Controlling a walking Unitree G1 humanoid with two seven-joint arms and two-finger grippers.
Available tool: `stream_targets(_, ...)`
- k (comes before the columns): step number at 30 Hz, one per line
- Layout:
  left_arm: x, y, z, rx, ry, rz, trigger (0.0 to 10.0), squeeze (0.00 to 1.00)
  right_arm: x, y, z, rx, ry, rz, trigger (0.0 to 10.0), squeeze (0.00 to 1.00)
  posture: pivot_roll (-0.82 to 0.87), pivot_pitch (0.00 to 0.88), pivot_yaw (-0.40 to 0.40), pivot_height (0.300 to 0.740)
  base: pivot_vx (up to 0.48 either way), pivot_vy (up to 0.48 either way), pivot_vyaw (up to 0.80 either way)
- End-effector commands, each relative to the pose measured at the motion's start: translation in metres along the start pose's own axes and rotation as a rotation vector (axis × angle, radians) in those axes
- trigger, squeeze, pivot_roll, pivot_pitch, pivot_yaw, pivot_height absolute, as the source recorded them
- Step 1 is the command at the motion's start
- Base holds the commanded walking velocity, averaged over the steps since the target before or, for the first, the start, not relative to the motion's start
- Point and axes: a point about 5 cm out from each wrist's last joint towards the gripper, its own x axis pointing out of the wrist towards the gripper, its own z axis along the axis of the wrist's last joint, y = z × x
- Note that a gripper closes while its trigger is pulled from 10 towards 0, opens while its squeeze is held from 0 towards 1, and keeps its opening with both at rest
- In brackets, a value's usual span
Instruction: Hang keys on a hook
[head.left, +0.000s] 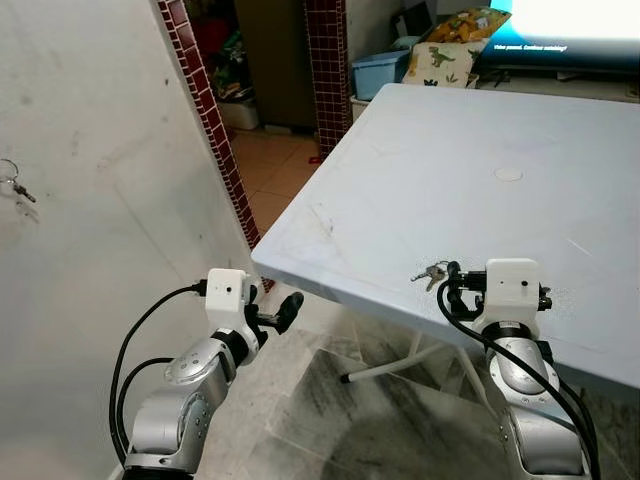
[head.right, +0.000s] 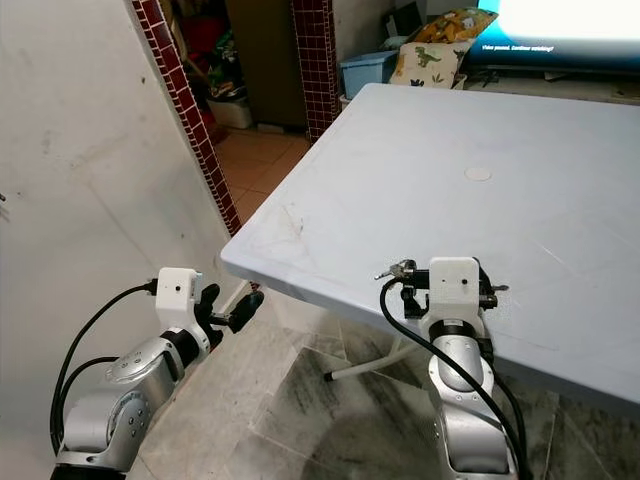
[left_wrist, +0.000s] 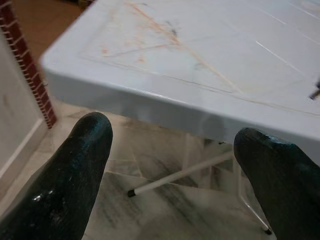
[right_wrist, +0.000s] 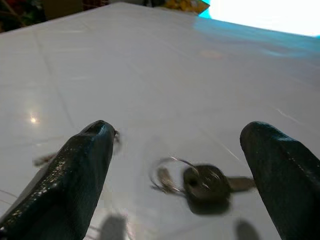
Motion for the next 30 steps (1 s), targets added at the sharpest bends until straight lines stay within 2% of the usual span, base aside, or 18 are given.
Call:
stream_targets(1,0.0,0.002,0.0,0.016,0.011,-0.002,10.0,0.0,0.001,0.002,0.002,0.005,-0.001,0.005,10.0,0.0,-0.08,0.0,0.135,0.74,0.0,0.0,-0.8)
stream_targets(10,0.0,0.0,-0.001,0.019,0.019,-0.008,10.0,0.0,0.0,0.005,0.002,0.015,0.003,0.016,10.0,0.0,-0.08,0.0,0.134,0.74,0.0,0.0,-0.69)
stream_targets(16,0.001,0.0,-0.001,0.021,0.02,-0.008,10.0,0.0,0.002,0.014,0.002,0.045,0.014,0.058,10.0,0.0,-0.08,0.0,0.136,0.74,0.0,0.0,0.0)
stream_targets(21,-0.001,0.001,-0.005,0.003,0.04,-0.013,10.0,0.0,0.004,0.02,-0.008,0.057,0.067,0.082,10.0,0.0,-0.07,0.0,0.142,0.74,0.0,0.0,0.0)
stream_targets(27,-0.003,-0.002,-0.009,-0.006,0.064,-0.055,10.0,0.0,0.005,0.019,-0.016,0.041,0.094,0.091,10.0,0.0,-0.07,0.001,0.144,0.74,0.0,0.0,0.0)
stream_targets(30,-0.006,-0.01,-0.015,-0.004,0.106,-0.123,10.0,0.0,0.009,0.014,-0.02,0.009,0.111,0.094,10.0,0.0,-0.06,0.004,0.143,0.74,0.0,0.0,0.0)
